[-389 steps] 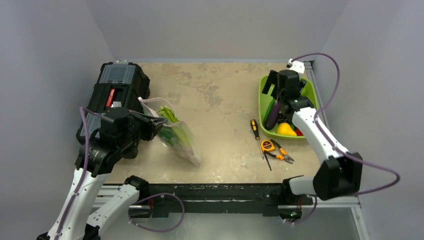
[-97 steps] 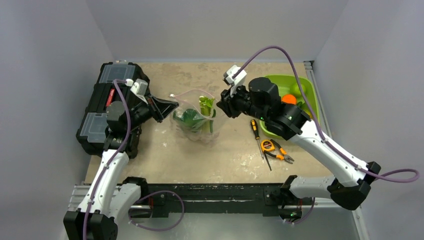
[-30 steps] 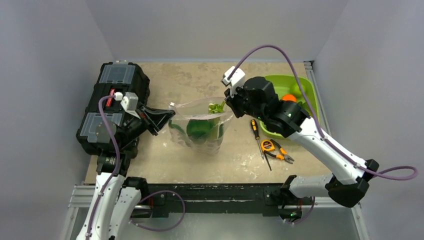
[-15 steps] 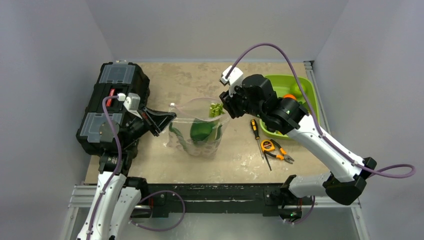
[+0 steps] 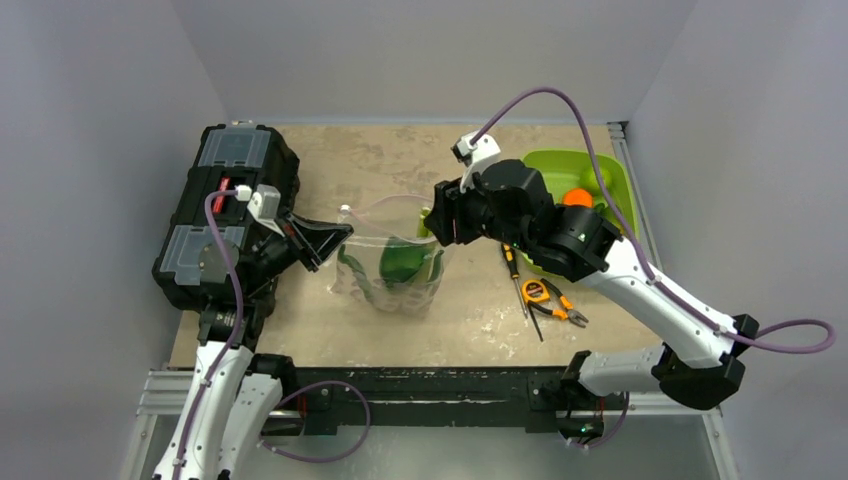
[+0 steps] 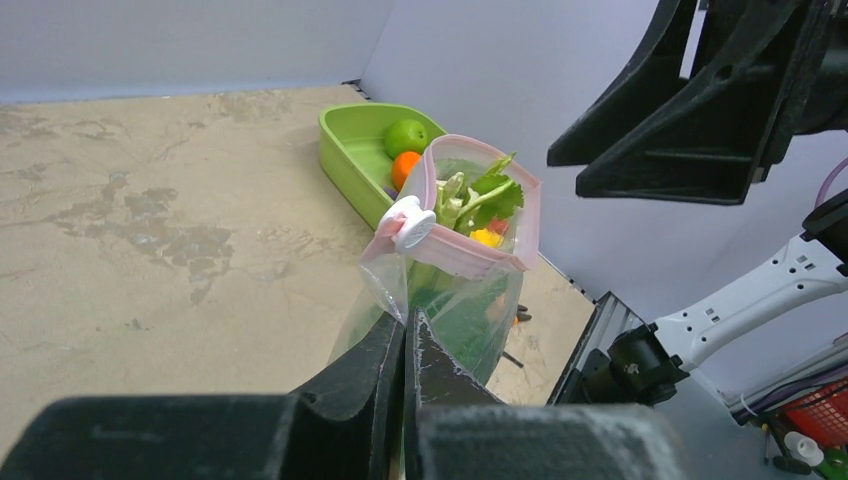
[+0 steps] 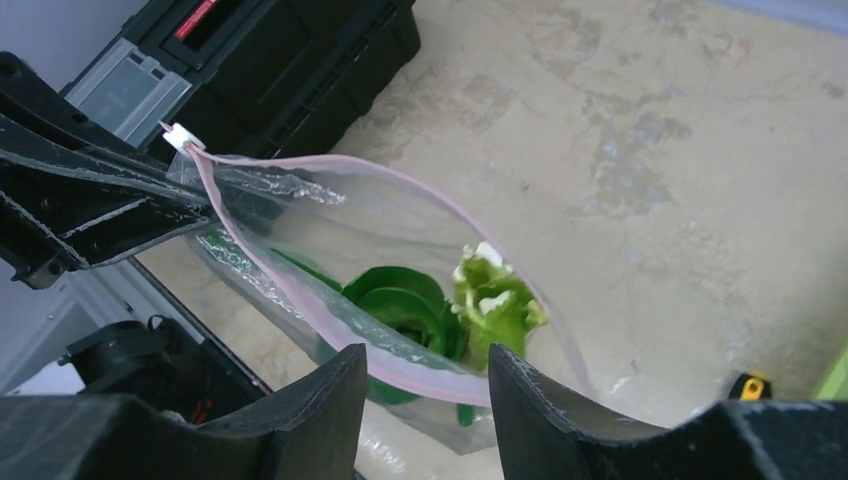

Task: Place the food in the zip-top bag and seal the zipper
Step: Adjust the fake vegetable in the zipper food storage bag.

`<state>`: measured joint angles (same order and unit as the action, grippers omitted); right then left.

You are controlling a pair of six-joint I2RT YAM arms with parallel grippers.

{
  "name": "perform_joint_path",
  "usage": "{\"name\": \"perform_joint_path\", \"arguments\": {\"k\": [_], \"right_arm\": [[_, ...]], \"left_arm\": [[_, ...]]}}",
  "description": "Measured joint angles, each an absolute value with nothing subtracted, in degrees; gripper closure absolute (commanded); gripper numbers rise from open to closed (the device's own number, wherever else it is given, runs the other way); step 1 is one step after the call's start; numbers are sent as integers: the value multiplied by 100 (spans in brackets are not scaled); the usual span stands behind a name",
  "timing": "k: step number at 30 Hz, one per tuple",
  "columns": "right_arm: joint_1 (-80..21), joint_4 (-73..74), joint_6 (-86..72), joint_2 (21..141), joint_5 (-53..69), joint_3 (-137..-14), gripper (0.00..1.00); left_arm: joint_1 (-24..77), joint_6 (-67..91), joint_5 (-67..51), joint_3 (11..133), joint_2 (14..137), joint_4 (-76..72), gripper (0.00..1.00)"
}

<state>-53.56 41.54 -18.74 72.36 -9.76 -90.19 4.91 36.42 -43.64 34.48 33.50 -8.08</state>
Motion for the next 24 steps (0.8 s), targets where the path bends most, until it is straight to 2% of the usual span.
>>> {"name": "perform_joint_path", "arguments": {"k": [9,18,22,24], "right_arm": [[-5673,4064,-3159,7295,-2014,-8342,50],[-5669,2943,-3070,7518,-2311,-7826,49],[-5669,2272,-2689,7806,-2147,-7728,54],[-5669,2091,-2517,7933,-2084,-7690,61]], "left_arm": [[491,3638,-4394,3448,3354,-808,100],[491,3583,-4510,3448,3352,-808,100],[491,3509,-4613,3448,3352,-805,100],[491,3481,-4639,3448,3352,-805,100]]}}
